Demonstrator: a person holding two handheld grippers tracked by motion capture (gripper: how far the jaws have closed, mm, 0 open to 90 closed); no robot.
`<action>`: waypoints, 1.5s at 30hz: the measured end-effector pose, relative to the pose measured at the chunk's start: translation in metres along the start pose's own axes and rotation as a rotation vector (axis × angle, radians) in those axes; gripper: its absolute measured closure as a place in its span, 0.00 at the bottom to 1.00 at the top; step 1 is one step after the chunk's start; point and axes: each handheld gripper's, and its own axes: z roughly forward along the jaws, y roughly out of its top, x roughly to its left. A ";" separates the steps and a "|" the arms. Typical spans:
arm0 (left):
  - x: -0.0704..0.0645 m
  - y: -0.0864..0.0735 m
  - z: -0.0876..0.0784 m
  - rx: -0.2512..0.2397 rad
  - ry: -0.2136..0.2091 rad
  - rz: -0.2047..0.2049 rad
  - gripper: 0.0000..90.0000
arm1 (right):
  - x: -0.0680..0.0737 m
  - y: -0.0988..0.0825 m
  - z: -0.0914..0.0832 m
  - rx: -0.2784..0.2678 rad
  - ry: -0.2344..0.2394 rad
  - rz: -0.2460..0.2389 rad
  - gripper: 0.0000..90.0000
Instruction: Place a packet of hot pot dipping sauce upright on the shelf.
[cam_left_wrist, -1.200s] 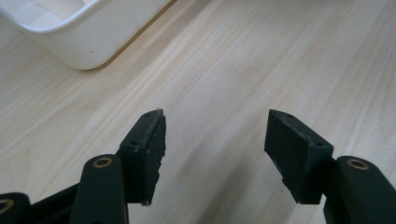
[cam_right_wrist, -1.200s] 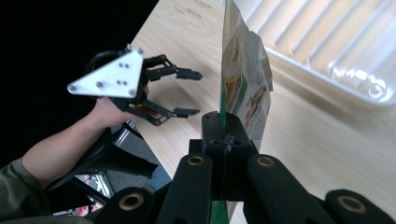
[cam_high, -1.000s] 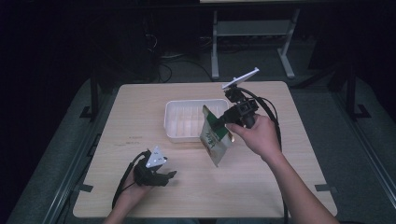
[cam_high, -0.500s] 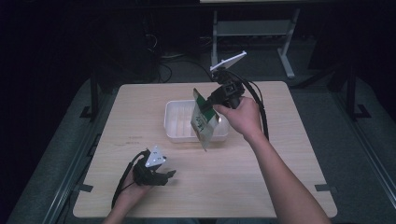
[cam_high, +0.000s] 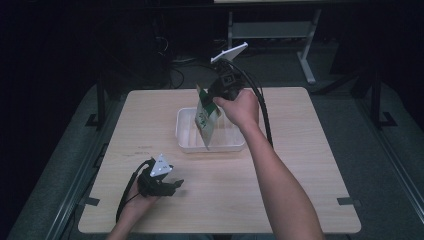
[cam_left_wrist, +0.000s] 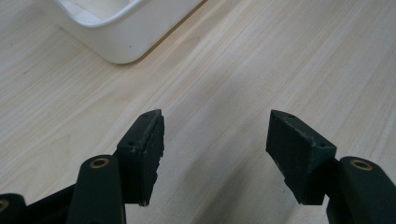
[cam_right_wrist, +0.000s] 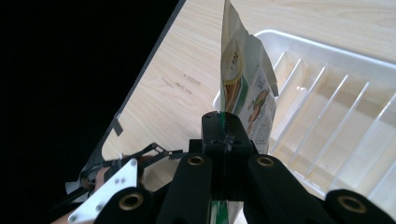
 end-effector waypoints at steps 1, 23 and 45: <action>0.000 0.000 0.000 -0.007 0.000 -0.003 0.40 | 0.001 0.003 0.002 -0.001 0.002 0.006 1.00; -0.001 -0.001 -0.004 -0.017 0.003 0.000 0.40 | 0.003 0.036 0.045 -0.040 -0.021 0.069 1.00; -0.002 0.000 -0.003 -0.004 -0.004 0.009 0.40 | -0.013 0.031 0.045 -0.079 -0.088 0.114 1.00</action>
